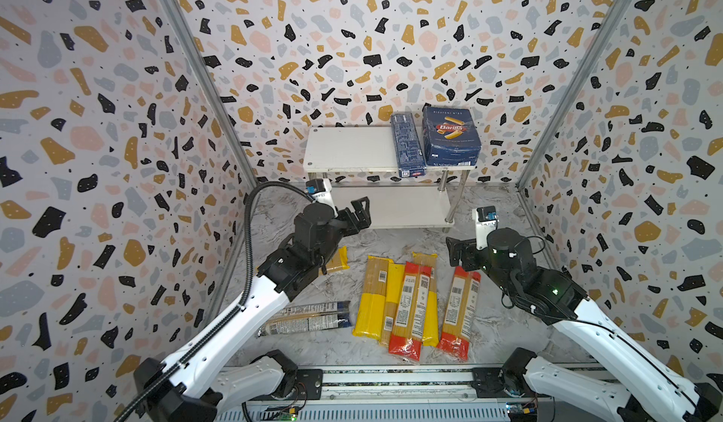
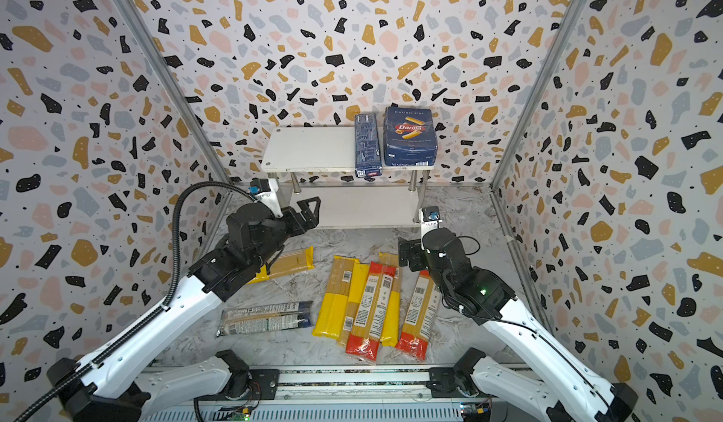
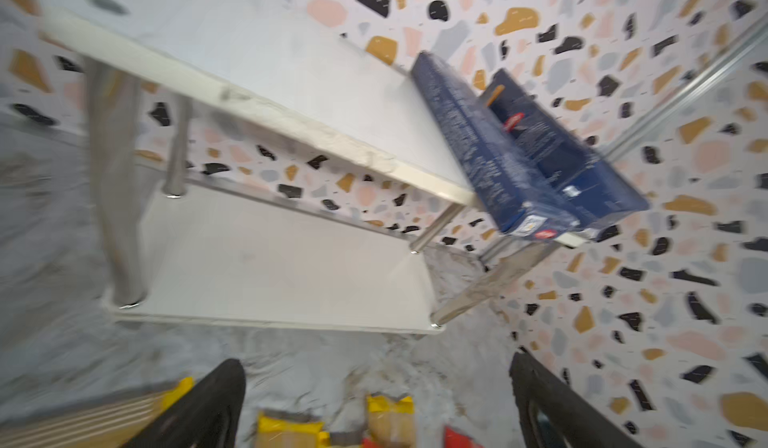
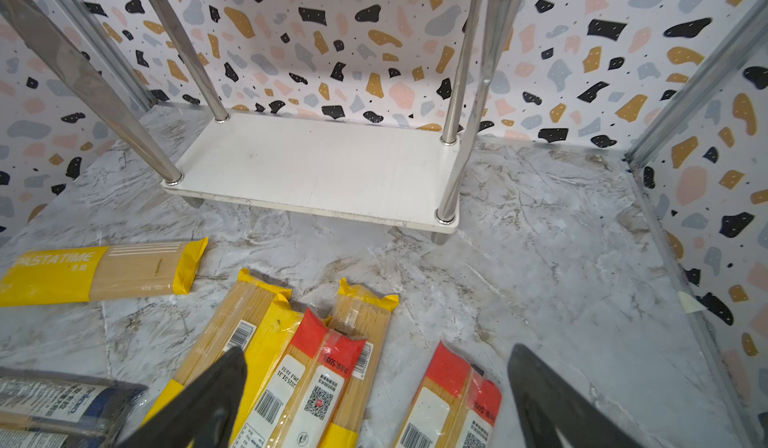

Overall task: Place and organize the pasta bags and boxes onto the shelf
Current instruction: 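Withdraw the left gripper from the shelf while the right gripper lowers toward the bags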

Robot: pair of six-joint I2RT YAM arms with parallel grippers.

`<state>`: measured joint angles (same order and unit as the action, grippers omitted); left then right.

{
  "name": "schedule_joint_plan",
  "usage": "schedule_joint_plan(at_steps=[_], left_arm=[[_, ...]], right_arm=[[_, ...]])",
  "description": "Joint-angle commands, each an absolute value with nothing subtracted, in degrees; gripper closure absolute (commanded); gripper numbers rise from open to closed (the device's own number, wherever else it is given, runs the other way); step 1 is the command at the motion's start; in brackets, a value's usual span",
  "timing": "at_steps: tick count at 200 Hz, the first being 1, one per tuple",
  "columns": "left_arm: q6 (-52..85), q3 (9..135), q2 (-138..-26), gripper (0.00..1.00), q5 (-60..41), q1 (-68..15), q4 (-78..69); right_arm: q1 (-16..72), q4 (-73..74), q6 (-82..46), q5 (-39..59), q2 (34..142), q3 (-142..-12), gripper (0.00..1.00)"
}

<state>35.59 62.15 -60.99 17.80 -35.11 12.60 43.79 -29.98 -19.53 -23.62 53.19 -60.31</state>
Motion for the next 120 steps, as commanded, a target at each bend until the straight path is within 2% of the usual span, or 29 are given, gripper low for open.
schedule_joint_plan(at_steps=[1,50,72,120], left_arm=[[29.42,58.02,-59.79,0.00,27.91,-34.04,23.24],[28.67,48.73,-57.98,0.01,23.59,-29.17,24.87],[29.17,43.83,-58.37,0.00,12.85,-24.47,21.32],[35.20,35.53,-63.17,0.01,-0.08,-8.87,14.69]], right_arm=[[46.49,-29.62,-22.03,-25.12,55.28,-61.88,0.02],[50.20,-29.44,-23.22,-23.63,61.92,-62.48,0.02],[50.97,-28.96,-23.18,-23.10,64.01,-62.66,0.02],[50.97,-28.67,-22.84,-22.30,64.69,-62.51,0.02]])
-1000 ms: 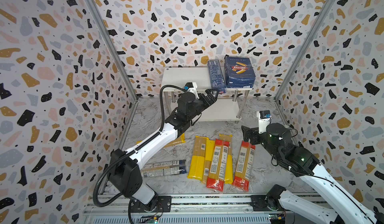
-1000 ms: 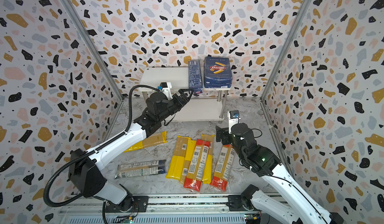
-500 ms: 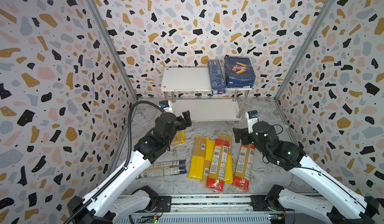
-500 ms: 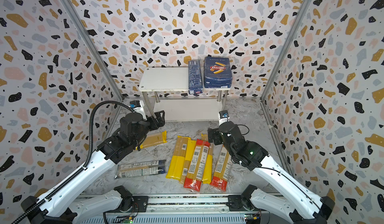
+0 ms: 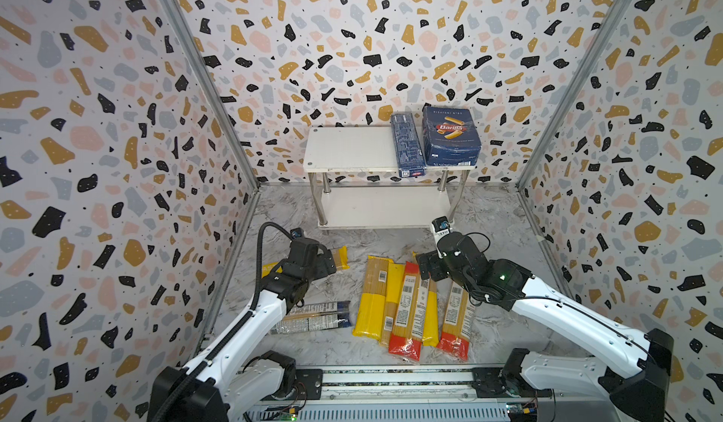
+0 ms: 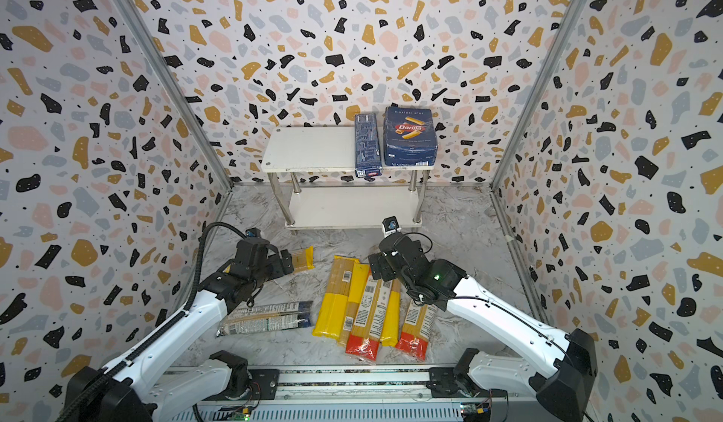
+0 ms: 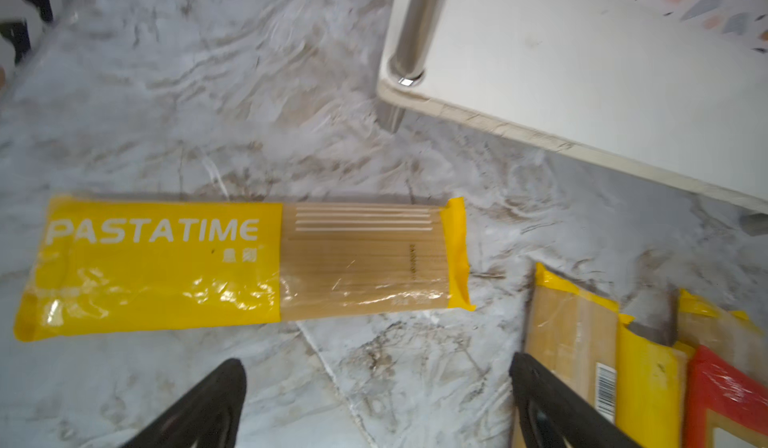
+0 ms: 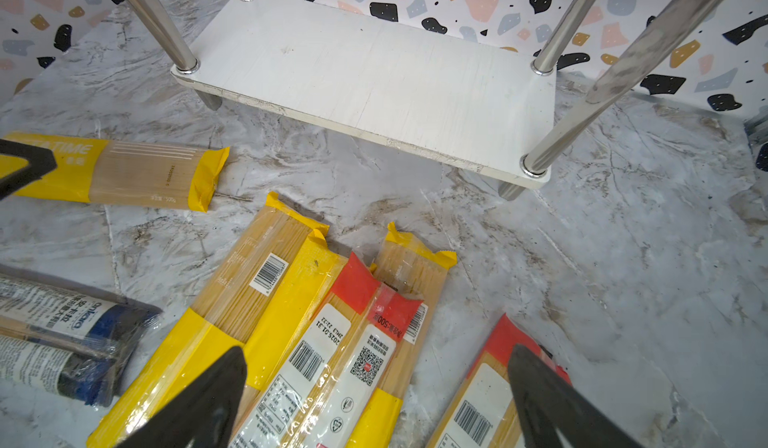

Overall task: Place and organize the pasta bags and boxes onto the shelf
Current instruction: 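Withdraw the left gripper from the shelf while the right gripper lowers toward the bags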

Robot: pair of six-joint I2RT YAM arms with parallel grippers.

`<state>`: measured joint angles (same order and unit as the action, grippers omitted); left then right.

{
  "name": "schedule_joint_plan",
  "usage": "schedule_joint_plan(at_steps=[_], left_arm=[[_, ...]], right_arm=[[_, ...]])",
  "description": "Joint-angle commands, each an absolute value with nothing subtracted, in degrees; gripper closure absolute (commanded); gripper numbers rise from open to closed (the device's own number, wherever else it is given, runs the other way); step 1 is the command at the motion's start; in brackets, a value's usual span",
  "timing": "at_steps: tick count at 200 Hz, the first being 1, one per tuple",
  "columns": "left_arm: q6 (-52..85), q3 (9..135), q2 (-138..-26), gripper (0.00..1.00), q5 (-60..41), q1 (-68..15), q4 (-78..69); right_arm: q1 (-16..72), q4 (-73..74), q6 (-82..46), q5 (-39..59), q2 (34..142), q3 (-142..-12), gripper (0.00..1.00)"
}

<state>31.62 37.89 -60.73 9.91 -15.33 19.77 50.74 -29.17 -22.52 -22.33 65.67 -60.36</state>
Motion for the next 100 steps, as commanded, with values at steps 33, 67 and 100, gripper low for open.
schedule_joint_plan(at_steps=[33,67,100], left_arm=[[38.38,35.09,-62.53,0.01,-2.64,-6.11,13.83],[37.25,35.49,-56.33,0.00,-4.21,-6.48,19.82],[34.77,33.43,-48.73,0.00,-7.65,-7.42,25.60]], right_arm=[[50.89,-28.41,-22.27,-22.37,63.87,-61.36,0.01],[50.89,-29.06,-21.14,-20.46,65.48,-61.65,0.01],[50.89,-28.67,-20.49,-16.83,67.43,-61.41,0.01]])
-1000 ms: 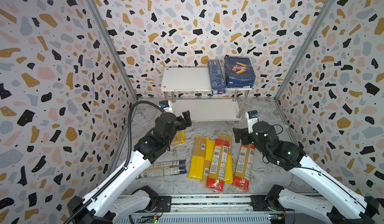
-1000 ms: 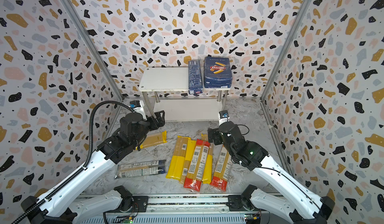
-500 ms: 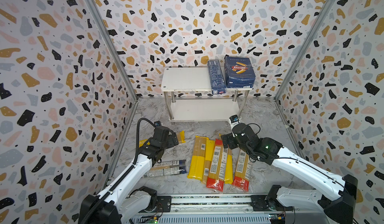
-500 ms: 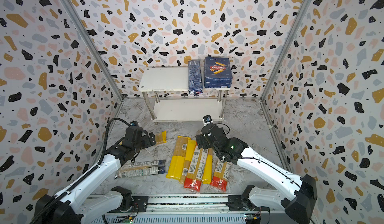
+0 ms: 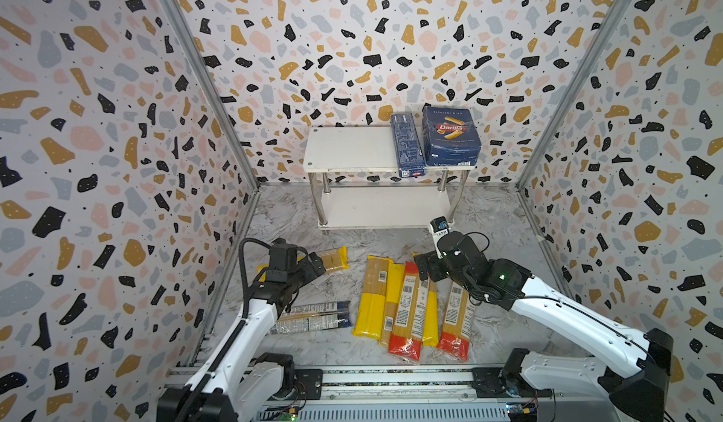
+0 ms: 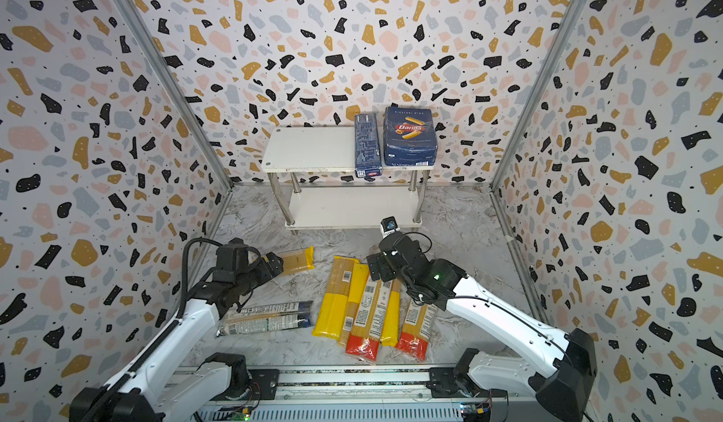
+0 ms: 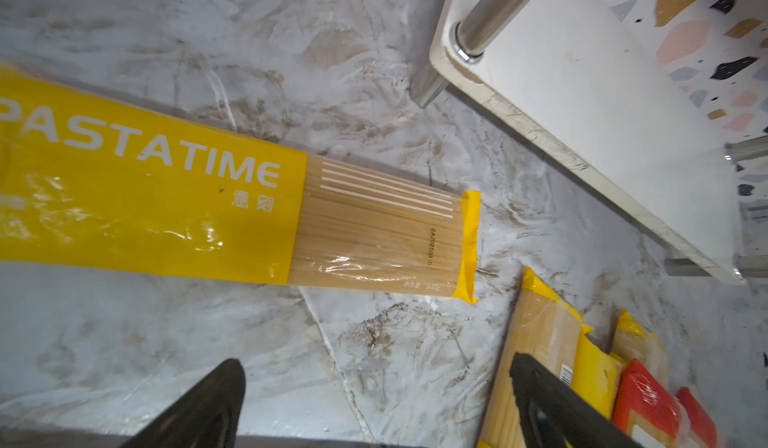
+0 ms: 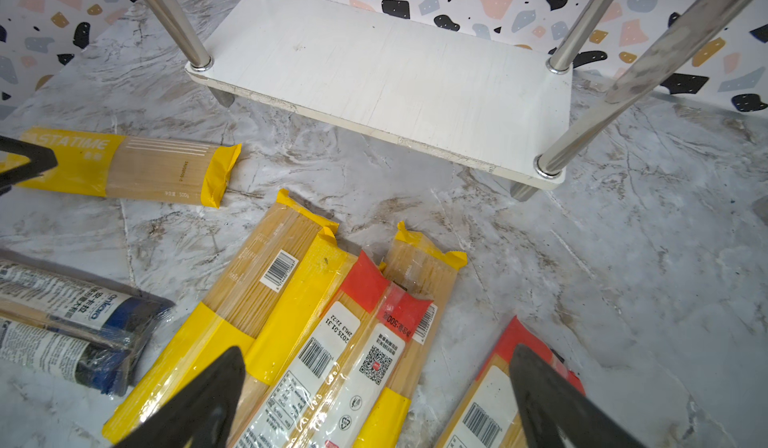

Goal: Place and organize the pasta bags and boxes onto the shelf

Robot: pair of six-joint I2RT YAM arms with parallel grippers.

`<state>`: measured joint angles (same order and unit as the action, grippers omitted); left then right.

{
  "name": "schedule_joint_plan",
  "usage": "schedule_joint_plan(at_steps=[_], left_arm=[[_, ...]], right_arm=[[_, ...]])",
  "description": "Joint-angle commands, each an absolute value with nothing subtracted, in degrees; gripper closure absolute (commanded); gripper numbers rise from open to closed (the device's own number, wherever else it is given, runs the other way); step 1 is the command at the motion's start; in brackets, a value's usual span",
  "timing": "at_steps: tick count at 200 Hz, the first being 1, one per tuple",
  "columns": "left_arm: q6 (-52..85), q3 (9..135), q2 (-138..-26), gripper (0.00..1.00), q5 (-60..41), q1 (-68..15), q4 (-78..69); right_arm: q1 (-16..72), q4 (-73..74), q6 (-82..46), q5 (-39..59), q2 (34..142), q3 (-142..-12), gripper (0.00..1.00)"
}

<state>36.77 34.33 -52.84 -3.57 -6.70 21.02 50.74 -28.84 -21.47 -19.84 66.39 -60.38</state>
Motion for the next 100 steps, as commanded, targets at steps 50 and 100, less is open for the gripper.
schedule_joint_plan(at_steps=[50,100], left_arm=[[38.42,31.86,-45.02,0.00,-7.43,-13.60,27.41],[42.73,27.68,-38.66,0.00,-2.41,-20.32,32.59]], right_arm=[[51.68,-25.79,-21.25,-7.48,68.17,-58.11,0.02],[51.86,-26.57,-22.01,-9.94,66.71,-57.71,0.01]])
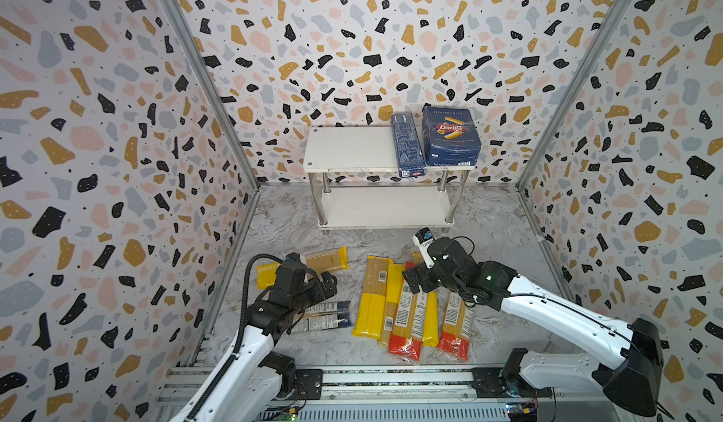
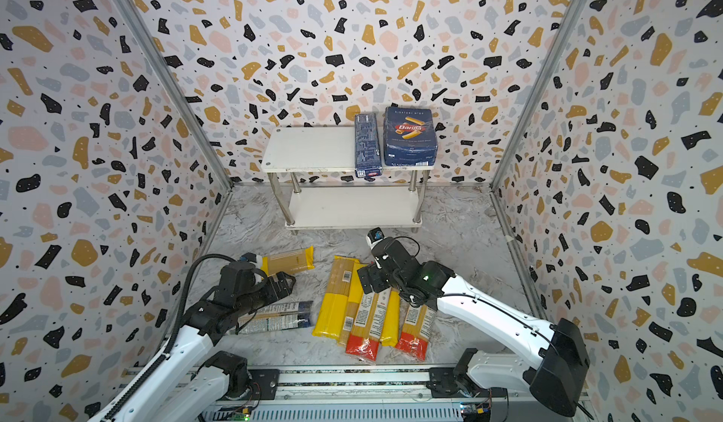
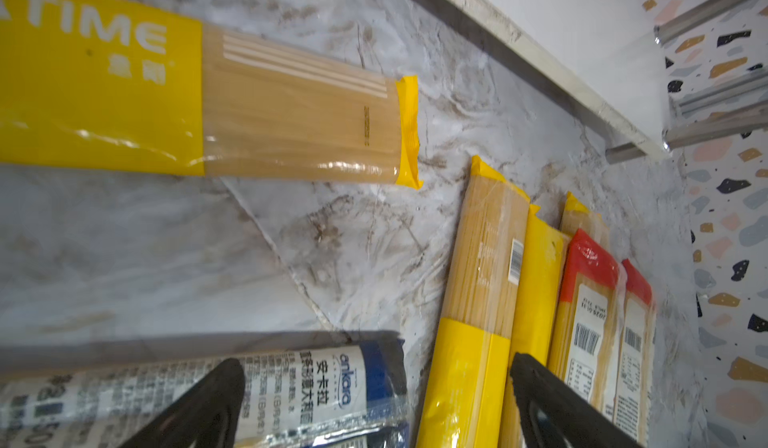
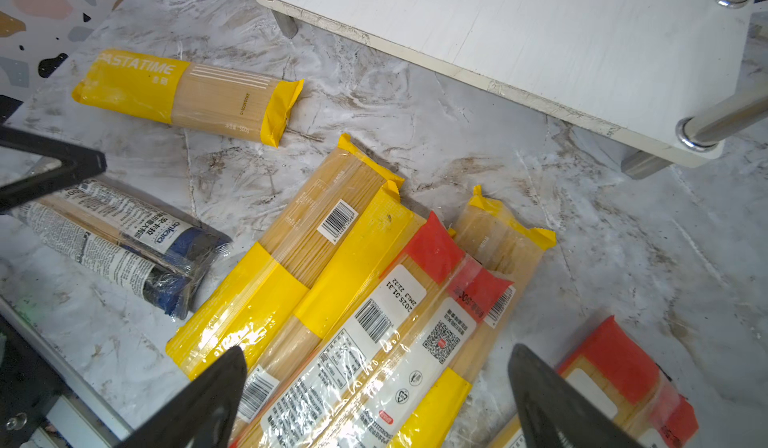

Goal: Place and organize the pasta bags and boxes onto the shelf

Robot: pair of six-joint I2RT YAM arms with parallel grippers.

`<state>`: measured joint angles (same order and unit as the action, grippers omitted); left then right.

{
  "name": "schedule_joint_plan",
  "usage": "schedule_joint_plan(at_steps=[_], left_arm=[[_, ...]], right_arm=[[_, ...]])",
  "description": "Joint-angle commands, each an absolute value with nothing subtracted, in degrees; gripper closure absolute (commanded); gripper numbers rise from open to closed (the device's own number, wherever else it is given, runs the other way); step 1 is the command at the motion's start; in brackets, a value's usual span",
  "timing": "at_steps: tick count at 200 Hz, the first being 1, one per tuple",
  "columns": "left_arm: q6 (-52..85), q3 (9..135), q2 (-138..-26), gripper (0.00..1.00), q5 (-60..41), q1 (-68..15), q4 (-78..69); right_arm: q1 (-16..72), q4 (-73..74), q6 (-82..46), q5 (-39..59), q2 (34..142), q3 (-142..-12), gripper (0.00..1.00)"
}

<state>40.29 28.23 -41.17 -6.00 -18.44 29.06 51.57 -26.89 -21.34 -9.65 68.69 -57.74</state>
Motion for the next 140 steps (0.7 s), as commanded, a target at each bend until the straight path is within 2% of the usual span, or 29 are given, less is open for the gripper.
schedule_joint_plan(at_steps=[1,31,50,87,140], left_arm=[[42.81,27.68,-38.62,0.00,-2.17,-20.35,32.69],[47.61,28.49,-40.47,0.00,5.96,-20.39,28.79],[48.01,29.86,-47.66,0.00,9.76,-18.97,23.04],[42.06,40.78,-68.41,0.00,9.15,-14.02,21.72],[44.13,46.43,-75.67,0.00,7.94,-7.18,16.91]], right_arm=[[51.86,-26.51,-22.03,-9.89,66.71,-57.68,0.02],[51.90,-25.06,-22.40,-9.40,67.45,-57.04,0.02],[51.90,-24.78,-21.77,-9.74,68.11,-57.63,0.01],[50.69,-24.85,-21.04,-9.41,68.55,-58.24,0.01],[44.19,-25.39,-19.23,-6.99,66.75,-57.25,0.00]])
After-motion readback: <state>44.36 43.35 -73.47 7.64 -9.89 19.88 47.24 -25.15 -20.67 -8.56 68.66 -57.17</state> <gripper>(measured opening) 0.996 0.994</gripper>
